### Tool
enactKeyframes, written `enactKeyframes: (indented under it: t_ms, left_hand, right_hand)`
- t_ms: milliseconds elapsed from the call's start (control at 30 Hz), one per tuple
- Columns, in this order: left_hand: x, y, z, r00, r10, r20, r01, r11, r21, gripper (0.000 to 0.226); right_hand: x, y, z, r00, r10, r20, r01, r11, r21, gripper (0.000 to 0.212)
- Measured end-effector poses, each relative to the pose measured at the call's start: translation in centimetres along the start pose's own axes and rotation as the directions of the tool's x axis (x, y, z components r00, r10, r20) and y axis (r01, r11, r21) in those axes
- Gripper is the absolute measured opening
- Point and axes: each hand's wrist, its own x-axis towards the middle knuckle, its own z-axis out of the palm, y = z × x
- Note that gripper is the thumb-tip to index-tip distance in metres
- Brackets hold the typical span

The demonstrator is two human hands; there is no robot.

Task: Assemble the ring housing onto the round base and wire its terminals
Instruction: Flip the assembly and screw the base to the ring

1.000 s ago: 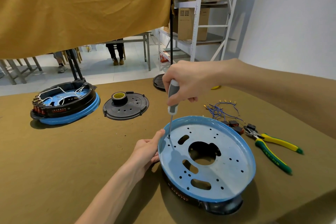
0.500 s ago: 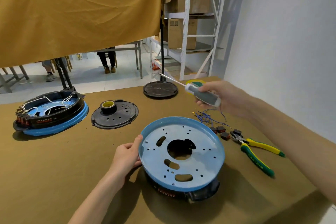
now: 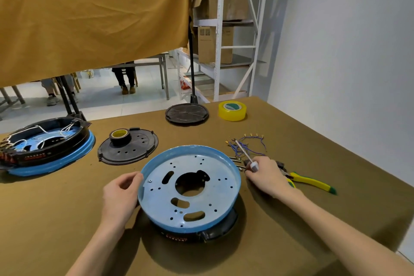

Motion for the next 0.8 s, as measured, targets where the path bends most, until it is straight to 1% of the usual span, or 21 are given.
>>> enactKeyframes:
  t_ms: [100,167,200,300,333,400,467,567,633,700,800]
  left_hand:
    - [0.3,0.1,0.1,0.999,0.014,-0.041,-0.015,0.999,-0.028,0.009]
    - [0.4,-0.1,0.2,0.999,0.004,-0.042,-0.006,0.999,-0.052,0.010]
    - [0.4,-0.3,0.2,1.000,-0.026,-0.016,0.025,0.997,-0.068,0.010]
    - [-0.1,-0.6,0.3,0.979,-0.134,0.155,0.145,0.988,-0.060,0.023]
    - [-0.2,-0.6,0.2,0.970,-0.153,0.187,0.166,0.984,-0.059,0.022]
    - [-0.3,-0.2,-0.2,0.961,-0.183,0.207,0.202,0.977,-0.071,0.017]
    - [0.1,0.2,-0.2,0.949,-0.238,0.208,0.258,0.963,-0.074,0.019]
    - [1.1,1.5,0.2,0.921,-0.343,0.186,0.342,0.939,0.039,0.026]
    - [1.9,2.3,0.3,0.906,-0.380,0.190,0.363,0.925,0.115,0.022]
    - [2.5,2.8,0.3,0.890,-0.414,0.191,0.392,0.909,0.141,0.018]
    - [3.1,2.7,0.3,0.874,-0.441,0.202,0.419,0.896,0.146,0.021]
  right_hand:
    - [-0.3,-0.4,1.3,0.994,-0.054,-0.098,0.038,0.986,-0.164,0.015]
    - [-0.1,-0.6,1.4,0.989,-0.075,-0.125,0.046,0.974,-0.220,0.017]
    - [0.1,-0.6,1.3,0.991,-0.074,-0.114,0.045,0.970,-0.239,0.015]
    - [0.6,-0.8,1.1,0.998,-0.047,-0.053,0.031,0.962,-0.271,0.012]
    - [0.7,-0.9,1.2,0.998,-0.040,-0.045,0.026,0.958,-0.286,0.013]
    - [1.0,-1.0,1.3,0.997,-0.034,-0.063,0.011,0.942,-0.337,0.015]
    - [1.1,-1.3,1.4,0.997,-0.027,-0.078,-0.007,0.916,-0.402,0.015]
    - [1.4,-1.5,1.2,0.998,-0.024,-0.050,-0.001,0.896,-0.444,0.013]
    - [1.5,-1.7,0.9,0.999,-0.031,-0.023,0.016,0.885,-0.466,0.012]
    - [1.6,-1.8,0.6,0.999,-0.049,-0.008,0.039,0.868,-0.495,0.012]
    - [1.5,-1.8,0.4,0.995,-0.096,0.019,0.092,0.848,-0.523,0.015]
